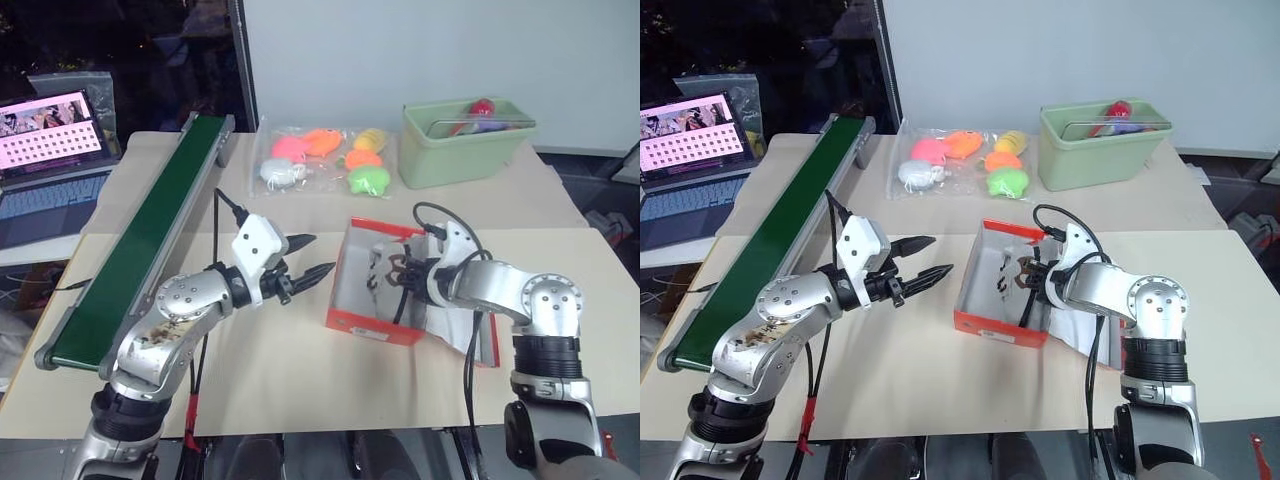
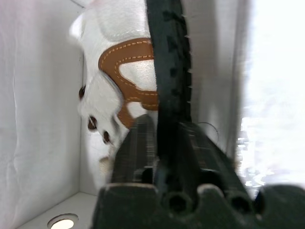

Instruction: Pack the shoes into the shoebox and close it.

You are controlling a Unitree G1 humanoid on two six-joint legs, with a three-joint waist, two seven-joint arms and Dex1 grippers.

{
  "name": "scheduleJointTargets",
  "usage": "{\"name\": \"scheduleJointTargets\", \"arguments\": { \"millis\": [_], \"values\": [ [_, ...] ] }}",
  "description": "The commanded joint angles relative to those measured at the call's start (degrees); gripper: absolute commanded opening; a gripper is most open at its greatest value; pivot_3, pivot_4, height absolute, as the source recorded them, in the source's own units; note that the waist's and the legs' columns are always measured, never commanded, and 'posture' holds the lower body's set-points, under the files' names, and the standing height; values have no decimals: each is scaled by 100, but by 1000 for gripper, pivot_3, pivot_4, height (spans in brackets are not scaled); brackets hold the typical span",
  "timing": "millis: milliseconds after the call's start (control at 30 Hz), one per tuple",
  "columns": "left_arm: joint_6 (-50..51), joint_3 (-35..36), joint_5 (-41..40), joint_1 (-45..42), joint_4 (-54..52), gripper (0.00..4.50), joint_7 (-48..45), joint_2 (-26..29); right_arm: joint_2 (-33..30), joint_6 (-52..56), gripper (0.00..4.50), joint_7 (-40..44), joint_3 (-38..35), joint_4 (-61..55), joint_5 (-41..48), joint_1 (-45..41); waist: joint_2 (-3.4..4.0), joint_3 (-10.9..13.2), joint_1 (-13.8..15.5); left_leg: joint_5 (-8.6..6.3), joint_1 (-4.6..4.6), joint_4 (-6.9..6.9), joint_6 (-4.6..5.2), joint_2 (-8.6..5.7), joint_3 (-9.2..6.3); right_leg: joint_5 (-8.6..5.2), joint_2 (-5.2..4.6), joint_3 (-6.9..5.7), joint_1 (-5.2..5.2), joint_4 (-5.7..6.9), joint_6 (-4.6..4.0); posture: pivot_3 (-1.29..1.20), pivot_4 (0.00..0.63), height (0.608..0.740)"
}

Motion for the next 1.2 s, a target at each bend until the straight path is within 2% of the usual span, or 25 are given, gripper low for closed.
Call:
{"name": "scheduleJointTargets", "arguments": {
  "millis": [33, 67, 167, 400, 667, 767, 867, 1000, 1100, 1200],
  "values": [
    [-28, 40, -57, -127, -119, 2909, -4, -18, -131, -244, 2340, -123, 64, -298, 275, -67, 0, 0, 7, 0, 0, 0, 0, 0, 0, 0, 0, 0, 1, 0, 0, 0, 150, 729],
    [-18, 43, -66, -129, -124, 2909, -1, -22, -179, -242, 2848, -116, 107, -293, 298, -81, 0, 0, 7, 0, 0, 0, 0, -1, 0, 0, -1, 0, 1, -1, 0, 0, 150, 729],
    [-4, 46, -77, -132, -129, 2909, 2, -28, -314, -270, 3815, -70, 227, -291, 344, -116, 0, 0, 22, 0, 0, 0, 0, -1, 0, 0, -1, 0, 2, -1, 0, 0, 150, 729],
    [-26, 56, -64, -163, -50, 2909, -8, -42, -632, -301, 3815, 234, 416, -322, 104, -485, 0, 0, 15, 0, 0, 1, 0, -1, 1, 0, -1, 0, 1, 0, 0, 0, 150, 729],
    [-147, 340, 105, -63, 287, 2909, 321, -94, -1147, -158, 3815, 1180, 599, -662, -1278, -1270, 0, 0, 13, 0, -1, 1, 0, 1, 1, 0, 0, 0, -2, -2, 0, 0, 150, 729],
    [-154, 769, 189, -129, 581, 2909, 807, -238, -1249, -410, 3815, 2105, 834, -1043, -2203, -1506, 0, 0, 10, 0, 0, 1, 0, 0, 1, 0, 0, 0, -2, 0, 0, 0, 150, 729],
    [-130, 1434, 461, -197, 977, 2909, 1581, -301, -1247, -1160, 3815, 3985, 1551, -1846, -3370, -1645, 0, 0, -7, 0, 1, 1, 0, 2, 1, 0, 1, 0, -4, 1, 0, 0, 150, 729],
    [-34, 2027, 516, -62, 1146, 2909, 1940, -155, -1178, -1936, 3815, 5791, 1954, -2531, -4141, -1083, -1, -1, 14, -1, -1, 0, 2, 13, -6, 0, 9, -4, -10, 1, 0, 0, 150, 729],
    [-14, 2416, 484, 233, 1260, 2909, 1854, 126, -1017, -2403, 3815, 6530, 1932, -2645, -4527, -462, -6, -3, 65, -3, -3, 0, 4, 8, -9, 0, -1, -12, -1, -6, 0, 0, 150, 729],
    [-180, 2666, 501, 491, 1468, 3665, 1706, 400, -859, -2781, 4488, 7249, 1926, -2562, -4852, 15, -6, -3, 88, -2, -7, 12, 3, -6, -2, 6, -19, -9, -2, -4, 10, 0, 150, 729]
  ]
}}
